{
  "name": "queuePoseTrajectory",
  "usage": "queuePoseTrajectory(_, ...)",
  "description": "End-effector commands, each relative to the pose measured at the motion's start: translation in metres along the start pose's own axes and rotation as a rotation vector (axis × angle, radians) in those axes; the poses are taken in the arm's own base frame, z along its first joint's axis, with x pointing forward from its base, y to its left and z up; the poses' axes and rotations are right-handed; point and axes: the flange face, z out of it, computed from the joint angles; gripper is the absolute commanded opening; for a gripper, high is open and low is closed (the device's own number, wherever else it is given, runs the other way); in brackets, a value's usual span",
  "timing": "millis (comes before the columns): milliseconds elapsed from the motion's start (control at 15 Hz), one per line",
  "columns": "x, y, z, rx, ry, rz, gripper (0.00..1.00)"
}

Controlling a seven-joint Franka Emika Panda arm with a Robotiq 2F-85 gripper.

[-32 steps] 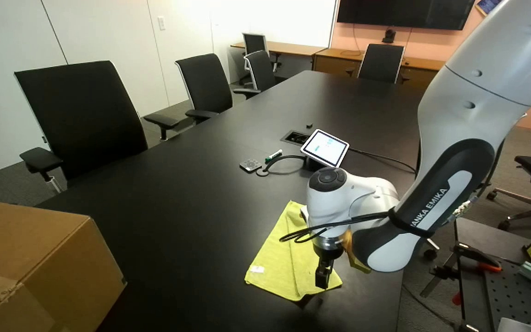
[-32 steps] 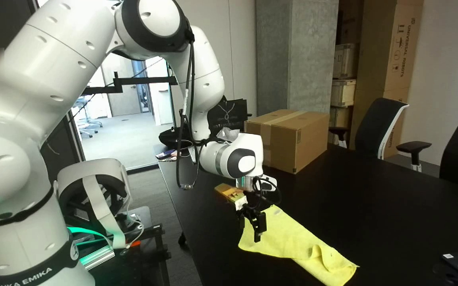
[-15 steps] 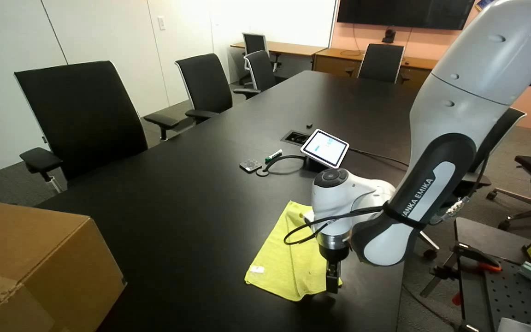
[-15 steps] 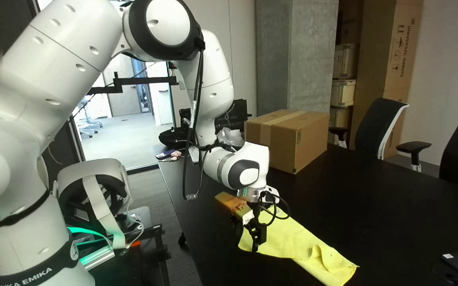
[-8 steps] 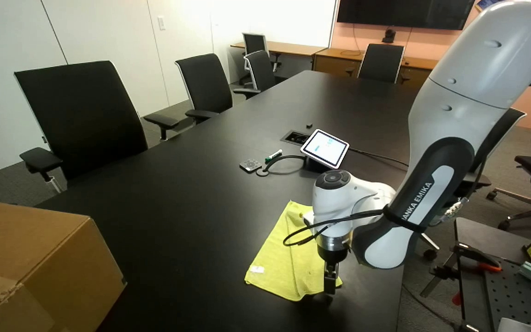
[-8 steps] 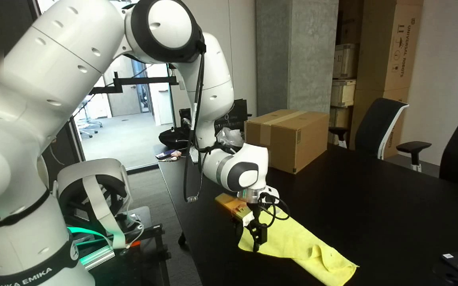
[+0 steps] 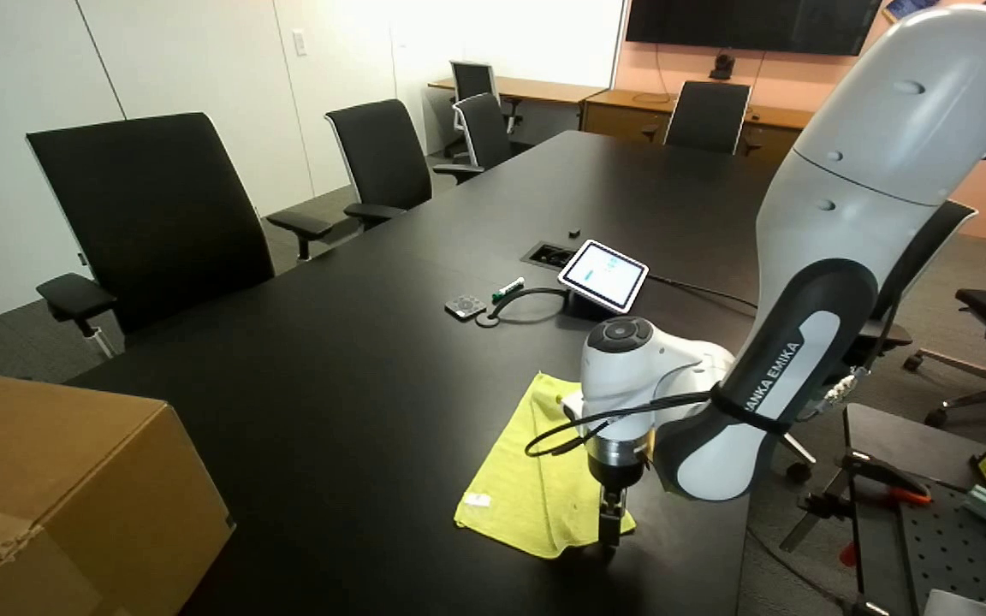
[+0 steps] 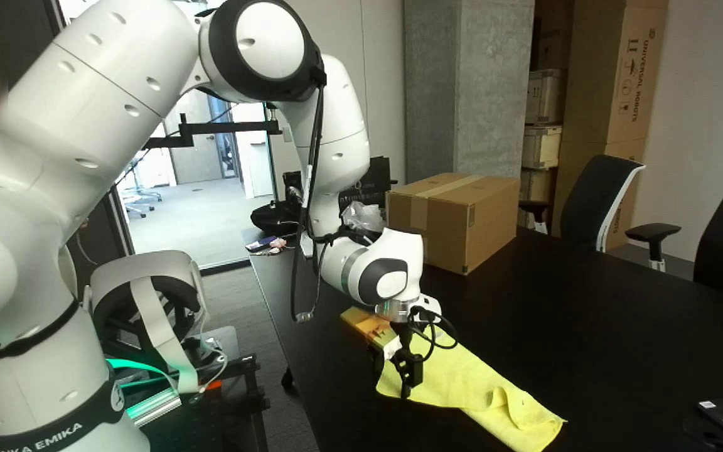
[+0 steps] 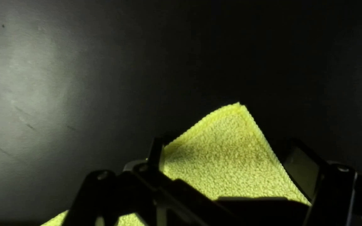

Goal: Fold the towel once on the table

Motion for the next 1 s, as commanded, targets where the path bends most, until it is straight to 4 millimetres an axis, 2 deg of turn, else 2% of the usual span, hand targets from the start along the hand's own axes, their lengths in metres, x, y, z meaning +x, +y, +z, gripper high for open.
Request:
queuePoseTrajectory(0, 0.005, 0.001, 0.003, -0.008, 0.007, 0.017, 0.93)
queuePoseTrajectory(67, 0.005, 0.002, 0.003, -0.008, 0.005, 0.020, 0.87)
queuePoseTrajectory(267, 0.006, 0.003, 0.003, -0.010, -0.001, 0.030, 0.57)
queuePoseTrajectory(333, 0.006, 0.004, 0.002, -0.012, -0.002, 0.030, 0.50)
queuePoseTrajectory(600, 0.007, 0.006, -0.003, -0.029, -0.001, 0.046, 0.40)
queuePoseTrajectory(667, 0.005, 0.006, -0.004, -0.033, -0.002, 0.050, 0.43)
queuePoseTrajectory(733, 0.004, 0.007, -0.008, -0.042, 0.000, 0.057, 0.39)
queuePoseTrajectory(800, 0.004, 0.007, -0.013, -0.050, 0.005, 0.061, 0.32)
queuePoseTrajectory(867, 0.004, 0.007, -0.017, -0.061, 0.012, 0.067, 0.16)
queuePoseTrajectory(933, 0.004, 0.007, -0.022, -0.069, 0.018, 0.067, 0.12)
